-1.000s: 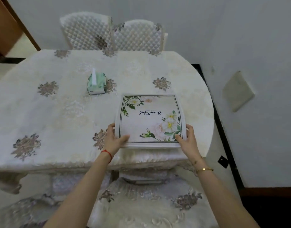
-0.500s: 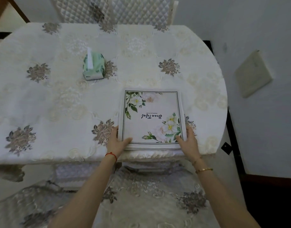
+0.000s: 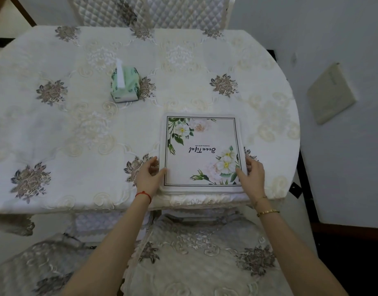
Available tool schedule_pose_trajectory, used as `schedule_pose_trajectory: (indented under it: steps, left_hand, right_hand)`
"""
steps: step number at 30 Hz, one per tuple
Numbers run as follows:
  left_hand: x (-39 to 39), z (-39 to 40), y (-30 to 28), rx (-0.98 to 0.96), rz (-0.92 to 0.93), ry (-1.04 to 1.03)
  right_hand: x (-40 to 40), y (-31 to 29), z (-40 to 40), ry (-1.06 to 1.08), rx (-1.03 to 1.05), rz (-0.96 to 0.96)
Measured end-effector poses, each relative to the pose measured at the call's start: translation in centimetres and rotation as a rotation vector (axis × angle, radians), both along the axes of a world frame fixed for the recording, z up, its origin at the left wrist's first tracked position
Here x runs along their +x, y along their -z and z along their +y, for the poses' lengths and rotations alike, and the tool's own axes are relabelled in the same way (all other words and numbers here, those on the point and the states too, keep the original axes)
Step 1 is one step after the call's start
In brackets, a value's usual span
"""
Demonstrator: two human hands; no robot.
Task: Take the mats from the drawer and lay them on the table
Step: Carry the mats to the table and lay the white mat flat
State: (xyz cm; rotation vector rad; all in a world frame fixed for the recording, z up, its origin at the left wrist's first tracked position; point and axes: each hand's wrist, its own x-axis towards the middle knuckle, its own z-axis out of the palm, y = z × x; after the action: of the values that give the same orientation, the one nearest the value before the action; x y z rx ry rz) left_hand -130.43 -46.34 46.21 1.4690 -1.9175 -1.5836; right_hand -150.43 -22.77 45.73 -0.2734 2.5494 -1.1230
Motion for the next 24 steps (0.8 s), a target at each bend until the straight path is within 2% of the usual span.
schedule_pose_trajectory:
  steps: [10,13,18,24]
  left_hand:
    - [-1.6,-0.5,-0.1,-0.047,-0.032,0.02]
    - [-1.5,-0.6,-0.4,-0.01,0.012,-0.014]
    - [-0.7,-0.4,-1.7,0.093,0.081,0.035]
    - [1.5,1.6,-3.9,0.064,0.16,0.033]
  right_hand:
    - [-1.0,-0.7,-1.5,0.067,-0.04,-0.01]
    - [-1.3,-1.1,-1.4,0.095,-0.068,-0.039]
    - [-0.2,-1.9,-0.9,0.003,-0.124,-0.084]
    - [3.3,-3.4,0.6,-0.003,-0.26,-0.047]
